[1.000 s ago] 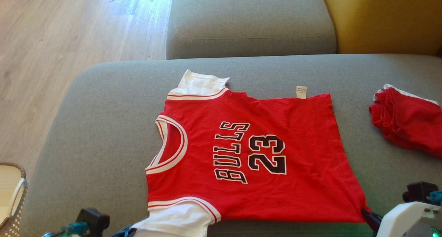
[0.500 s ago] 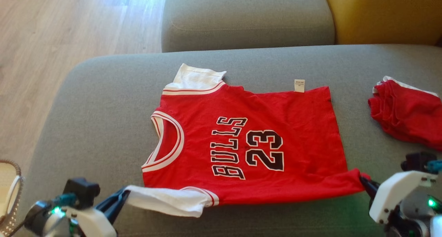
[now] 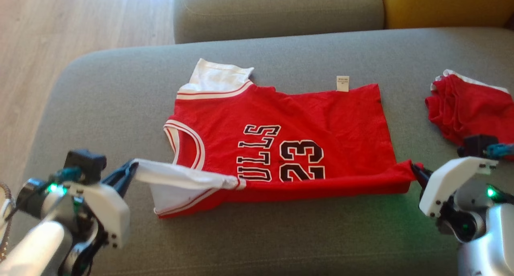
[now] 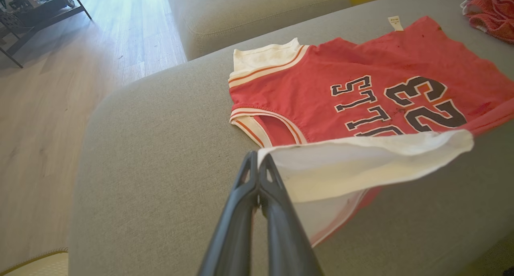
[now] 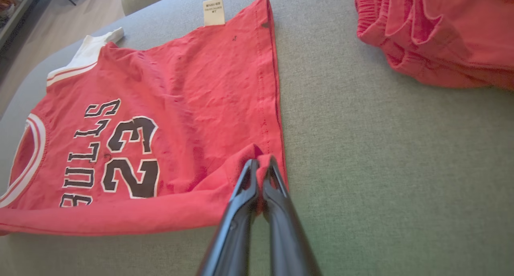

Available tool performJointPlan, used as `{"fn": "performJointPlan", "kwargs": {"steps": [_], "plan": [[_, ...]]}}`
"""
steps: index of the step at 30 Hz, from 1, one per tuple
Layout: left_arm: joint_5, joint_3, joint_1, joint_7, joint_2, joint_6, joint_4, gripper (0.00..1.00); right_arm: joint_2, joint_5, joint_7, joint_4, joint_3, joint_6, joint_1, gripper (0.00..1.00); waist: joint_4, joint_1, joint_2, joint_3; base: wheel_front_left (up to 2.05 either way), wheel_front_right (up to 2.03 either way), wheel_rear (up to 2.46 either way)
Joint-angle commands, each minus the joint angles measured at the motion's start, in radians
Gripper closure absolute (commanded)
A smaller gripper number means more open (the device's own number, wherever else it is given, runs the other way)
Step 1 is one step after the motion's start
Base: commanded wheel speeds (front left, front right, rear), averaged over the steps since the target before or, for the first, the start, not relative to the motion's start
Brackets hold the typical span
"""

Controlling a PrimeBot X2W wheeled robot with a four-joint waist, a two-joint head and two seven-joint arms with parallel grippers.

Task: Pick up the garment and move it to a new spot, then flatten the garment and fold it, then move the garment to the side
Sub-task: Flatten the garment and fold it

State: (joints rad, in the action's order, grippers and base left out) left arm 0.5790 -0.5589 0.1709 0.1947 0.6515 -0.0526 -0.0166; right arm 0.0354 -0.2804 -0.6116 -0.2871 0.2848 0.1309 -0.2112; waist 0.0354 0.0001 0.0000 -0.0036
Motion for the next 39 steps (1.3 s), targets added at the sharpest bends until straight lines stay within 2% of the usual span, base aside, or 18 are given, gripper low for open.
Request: {"fn": "performJointPlan", "kwargs": {"steps": [1, 12, 24, 25, 26, 27, 28, 29, 33, 39], "plan": [[-0.011, 0.055, 0.087, 0.003, 0.025, 0.001, 0.011, 1.00, 0.015, 0.007, 0.015, 0.026, -0.022, 0.000, -0.069, 1.00, -0.007, -0.0001, 0.0000, 0.011, 0.00, 0.00, 0.00], [-0.067, 0.007, 0.258, 0.000, -0.053, 0.024, -0.180, 1.00, 0.015, 0.027, 0.101, -0.148, -0.058, 0.000, -0.207, 1.00, -0.043, -0.0001, 0.0000, 0.093, 0.00, 0.00, 0.00], [-0.129, -0.052, 0.398, -0.026, -0.119, 0.054, -0.377, 1.00, 0.015, 0.023, 0.180, -0.280, -0.081, 0.000, -0.325, 1.00, -0.064, -0.0001, 0.0000, 0.171, 0.00, 0.00, 0.00], [-0.133, -0.055, 0.408, -0.031, -0.125, 0.054, -0.392, 1.00, 0.015, 0.018, 0.189, -0.289, -0.084, 0.000, -0.334, 0.46, -0.065, -0.0001, 0.0000, 0.176, 0.00, 0.00, 0.00], [-0.133, -0.055, 0.408, -0.031, -0.125, 0.054, -0.392, 1.00, 0.015, 0.018, 0.189, -0.289, -0.084, 0.000, -0.334, 0.46, -0.065, -0.0001, 0.0000, 0.176, 0.00, 0.00, 0.00], [-0.137, -0.059, 0.427, -0.043, -0.137, 0.057, -0.424, 0.86, 0.015, 0.009, 0.208, -0.306, -0.082, 0.000, -0.348, 0.00, -0.064, -0.0001, 0.0000, 0.182, 0.00, 0.00, 0.00], [-0.139, -0.059, 0.435, -0.049, -0.143, 0.054, -0.442, 0.27, 0.015, 0.007, 0.217, -0.314, -0.081, 0.000, -0.354, 0.00, -0.064, -0.0001, 0.0000, 0.185, 0.00, 0.00, 0.00], [-0.136, -0.055, 0.442, -0.055, -0.151, 0.048, -0.459, 0.00, 0.015, 0.006, 0.224, -0.323, -0.081, 0.000, -0.360, 0.00, -0.064, -0.0001, 0.0000, 0.187, 0.00, 0.00, 0.00], [-0.143, -0.046, 0.465, -0.092, -0.169, 0.024, -0.500, 0.00, 0.015, 0.003, 0.258, -0.342, -0.075, 0.000, -0.374, 0.00, -0.061, -0.0001, 0.0000, 0.189, 0.00, 0.00, 0.00], [-0.147, -0.005, 0.491, -0.214, -0.199, -0.045, -0.538, 0.00, 0.015, -0.009, 0.336, -0.355, -0.082, 0.000, -0.381, 0.00, -0.052, -0.0001, 0.0000, 0.168, 0.00, 0.00, 0.00]]}}
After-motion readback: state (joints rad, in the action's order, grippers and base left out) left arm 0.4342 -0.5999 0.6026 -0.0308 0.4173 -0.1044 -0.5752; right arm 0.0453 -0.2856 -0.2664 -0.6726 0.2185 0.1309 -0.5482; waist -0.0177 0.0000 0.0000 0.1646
